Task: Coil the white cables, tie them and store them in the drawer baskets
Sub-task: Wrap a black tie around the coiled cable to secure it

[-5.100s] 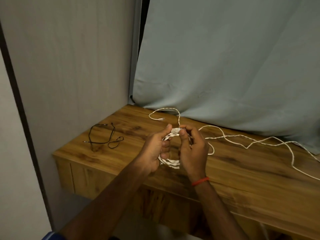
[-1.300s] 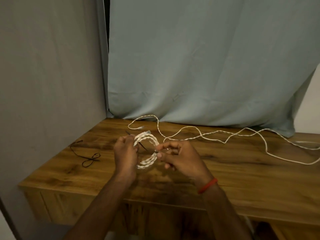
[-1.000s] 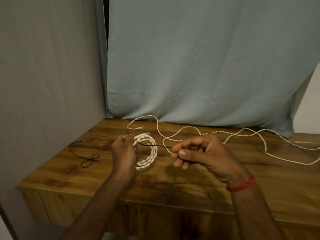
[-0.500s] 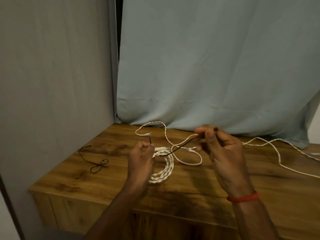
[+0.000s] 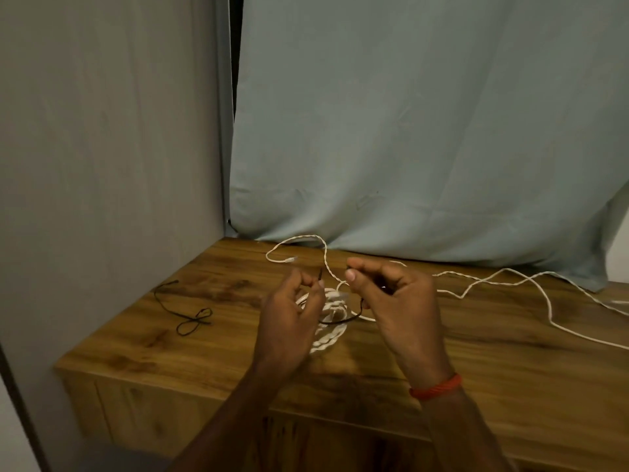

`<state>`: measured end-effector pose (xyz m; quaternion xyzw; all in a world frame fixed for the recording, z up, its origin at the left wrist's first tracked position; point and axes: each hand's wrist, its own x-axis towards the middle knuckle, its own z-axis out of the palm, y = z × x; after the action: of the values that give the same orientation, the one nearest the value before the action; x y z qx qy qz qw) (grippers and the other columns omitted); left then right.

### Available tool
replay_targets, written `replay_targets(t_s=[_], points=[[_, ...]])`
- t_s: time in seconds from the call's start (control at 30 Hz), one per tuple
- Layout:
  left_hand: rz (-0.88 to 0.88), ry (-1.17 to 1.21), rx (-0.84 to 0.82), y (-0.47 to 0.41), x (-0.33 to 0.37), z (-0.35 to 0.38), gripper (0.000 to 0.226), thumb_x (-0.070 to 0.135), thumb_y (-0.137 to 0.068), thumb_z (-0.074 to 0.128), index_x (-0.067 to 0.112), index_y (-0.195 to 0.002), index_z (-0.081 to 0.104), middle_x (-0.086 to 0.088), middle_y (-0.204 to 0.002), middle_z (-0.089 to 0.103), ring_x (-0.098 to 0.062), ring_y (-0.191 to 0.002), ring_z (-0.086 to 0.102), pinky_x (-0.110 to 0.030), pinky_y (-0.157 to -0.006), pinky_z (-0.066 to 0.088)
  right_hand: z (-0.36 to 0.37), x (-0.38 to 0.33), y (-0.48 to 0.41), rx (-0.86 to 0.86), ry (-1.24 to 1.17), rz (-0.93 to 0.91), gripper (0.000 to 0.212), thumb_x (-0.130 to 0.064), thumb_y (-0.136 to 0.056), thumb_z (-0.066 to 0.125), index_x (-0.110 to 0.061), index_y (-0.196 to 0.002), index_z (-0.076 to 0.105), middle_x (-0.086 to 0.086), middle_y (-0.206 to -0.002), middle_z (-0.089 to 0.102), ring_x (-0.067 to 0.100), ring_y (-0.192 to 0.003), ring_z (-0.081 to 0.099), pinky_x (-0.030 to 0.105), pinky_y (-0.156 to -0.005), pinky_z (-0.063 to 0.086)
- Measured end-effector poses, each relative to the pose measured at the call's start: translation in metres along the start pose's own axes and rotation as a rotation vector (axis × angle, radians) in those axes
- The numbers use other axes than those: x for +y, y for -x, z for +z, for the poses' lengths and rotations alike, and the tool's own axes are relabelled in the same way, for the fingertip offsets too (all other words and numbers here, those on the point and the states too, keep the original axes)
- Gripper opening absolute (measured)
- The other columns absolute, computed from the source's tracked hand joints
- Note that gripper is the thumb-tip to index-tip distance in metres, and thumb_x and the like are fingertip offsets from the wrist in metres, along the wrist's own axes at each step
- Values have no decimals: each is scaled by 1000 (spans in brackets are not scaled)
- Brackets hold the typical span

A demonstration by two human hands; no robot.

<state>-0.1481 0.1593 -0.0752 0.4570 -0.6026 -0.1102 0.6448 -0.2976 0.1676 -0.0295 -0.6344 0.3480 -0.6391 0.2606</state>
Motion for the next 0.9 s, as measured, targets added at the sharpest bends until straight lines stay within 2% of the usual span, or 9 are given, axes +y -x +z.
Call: replay_targets(t_s=[0.1,0.23,0.4,0.47,0.6,0.77,0.9], points=[[89,-71,-45,2,4,0,10,21,-98,62,19,-89,63,7,-74,67,-11,-69,64,-37,-61,49,3,2,1,-14,100,-15,20,-10,-80,82,-16,-99,81,-9,-86,78,0,-77,72,17,-69,54],[195,-176,-68,2,8,1,16,38,-96,55,23,-94,62,8,-79,70,-8,-70,66,-38,-61,51,6,3,2,16,152,-16,21,-11,-80,82,-15,-101,80,-9,-88,77,0,-81,72,23,-74,59],[294,-287,-83,3,8,-1,16,43,-96,49,29,-96,57,6,-75,68,-17,-64,64,-40,-56,50,7,7,3,43,178,-45,19,-11,-80,82,-14,-99,80,-13,-86,76,-4,-78,71,12,-69,54],[325,-317,-84,3,7,-2,18,43,-96,48,27,-97,58,5,-76,68,-17,-64,64,-40,-55,50,7,7,4,68,182,-61,18,-12,-81,82,-15,-98,80,-12,-85,76,-2,-77,71,13,-68,54],[350,-350,-74,3,5,-2,20,42,-97,49,26,-97,60,5,-76,69,-19,-64,64,-40,-56,50,8,7,6,174,92,-87,14,-14,-83,80,-18,-97,80,-11,-76,75,4,-68,69,17,-64,52],[331,-350,-68,5,3,-2,16,41,-95,50,27,-96,58,4,-77,69,-21,-66,64,-40,-55,49,9,6,7,94,187,-109,14,-12,-82,81,-17,-95,81,-15,-83,76,-1,-75,70,11,-67,51],[299,-342,-69,4,0,-3,16,42,-96,51,27,-93,57,7,-75,67,-15,-63,61,-38,-54,49,10,10,13,152,228,-158,15,-11,-81,81,-12,-96,81,-10,-84,77,-1,-76,71,10,-67,52]])
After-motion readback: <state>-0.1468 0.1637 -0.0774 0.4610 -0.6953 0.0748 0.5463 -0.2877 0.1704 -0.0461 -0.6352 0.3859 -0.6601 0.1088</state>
